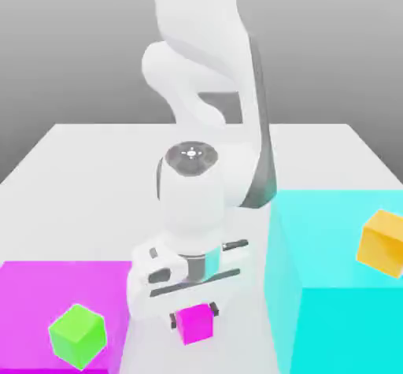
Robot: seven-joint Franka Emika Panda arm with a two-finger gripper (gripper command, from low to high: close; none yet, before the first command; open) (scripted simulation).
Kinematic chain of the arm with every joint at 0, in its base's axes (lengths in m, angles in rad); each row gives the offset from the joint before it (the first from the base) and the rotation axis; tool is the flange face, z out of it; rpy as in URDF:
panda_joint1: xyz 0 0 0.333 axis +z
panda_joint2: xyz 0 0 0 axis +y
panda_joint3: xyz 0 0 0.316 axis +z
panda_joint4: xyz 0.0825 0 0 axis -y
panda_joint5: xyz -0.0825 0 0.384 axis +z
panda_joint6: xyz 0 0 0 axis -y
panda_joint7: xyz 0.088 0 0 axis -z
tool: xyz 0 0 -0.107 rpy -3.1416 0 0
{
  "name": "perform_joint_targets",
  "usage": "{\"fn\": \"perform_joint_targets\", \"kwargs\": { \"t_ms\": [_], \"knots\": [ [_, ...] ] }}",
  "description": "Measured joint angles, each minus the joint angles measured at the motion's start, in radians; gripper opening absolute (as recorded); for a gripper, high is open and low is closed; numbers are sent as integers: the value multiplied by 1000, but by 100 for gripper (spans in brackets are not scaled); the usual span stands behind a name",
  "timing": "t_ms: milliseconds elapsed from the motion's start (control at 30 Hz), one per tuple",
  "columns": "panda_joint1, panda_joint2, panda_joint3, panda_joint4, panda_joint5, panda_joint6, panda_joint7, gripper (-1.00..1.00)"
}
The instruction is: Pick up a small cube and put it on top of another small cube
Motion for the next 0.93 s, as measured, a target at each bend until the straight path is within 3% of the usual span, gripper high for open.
{"fn": "perform_joint_targets", "kwargs": {
  "t_ms": [100, 300, 667, 800, 833, 933],
  "knots": [
    [-11, -5, 10, 0, -8, 0, 4, -100],
    [-18, -188, 11, -30, -14, -158, 17, -100],
    [-117, -226, -142, 336, 13, -563, 490, -100],
    [-132, -137, -149, 367, 45, -506, 537, -100],
    [-133, -114, -148, 364, 51, -481, 535, 100],
    [-133, -114, -148, 364, 51, -481, 535, 100]
  ]
}}
